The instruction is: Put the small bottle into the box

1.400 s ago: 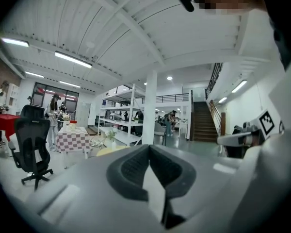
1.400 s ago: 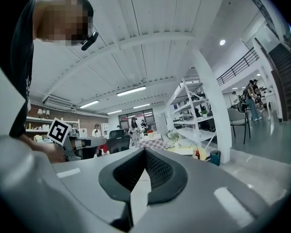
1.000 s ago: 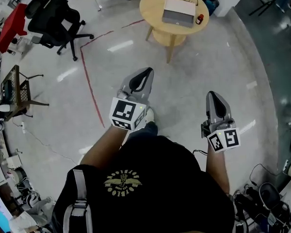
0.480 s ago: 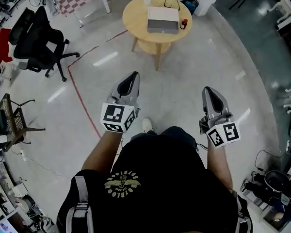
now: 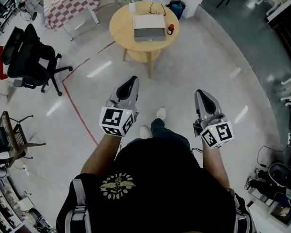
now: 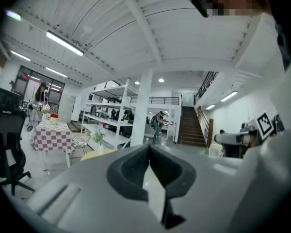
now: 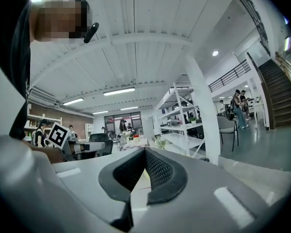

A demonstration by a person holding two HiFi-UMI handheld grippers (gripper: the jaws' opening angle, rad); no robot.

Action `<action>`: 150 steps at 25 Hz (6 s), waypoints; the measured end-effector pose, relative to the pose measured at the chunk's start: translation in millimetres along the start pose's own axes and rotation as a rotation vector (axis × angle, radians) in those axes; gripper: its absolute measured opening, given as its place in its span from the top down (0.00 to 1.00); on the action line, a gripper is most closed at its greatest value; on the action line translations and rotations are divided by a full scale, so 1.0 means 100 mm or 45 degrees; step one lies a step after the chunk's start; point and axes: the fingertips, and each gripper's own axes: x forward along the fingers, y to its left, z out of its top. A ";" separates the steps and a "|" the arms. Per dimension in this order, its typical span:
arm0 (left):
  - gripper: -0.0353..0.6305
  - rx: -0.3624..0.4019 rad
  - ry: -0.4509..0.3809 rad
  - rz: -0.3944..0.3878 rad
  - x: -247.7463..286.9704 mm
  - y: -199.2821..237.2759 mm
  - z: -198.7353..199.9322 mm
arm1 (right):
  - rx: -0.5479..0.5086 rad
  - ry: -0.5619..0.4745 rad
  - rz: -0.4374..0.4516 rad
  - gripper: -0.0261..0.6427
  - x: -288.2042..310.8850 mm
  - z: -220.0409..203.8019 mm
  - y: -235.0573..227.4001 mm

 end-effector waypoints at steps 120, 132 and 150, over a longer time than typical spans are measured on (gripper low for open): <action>0.95 -0.090 0.392 -0.071 4.12 3.01 -0.28 | -0.179 0.389 -0.166 0.95 4.94 -0.69 -2.60; 0.95 -0.079 0.547 0.073 4.82 2.91 -0.49 | -0.177 0.865 0.069 0.69 5.53 -2.21 -3.41; 0.95 -0.079 0.589 0.369 5.01 3.08 -0.41 | -0.370 1.059 0.316 0.73 5.89 -3.04 -3.63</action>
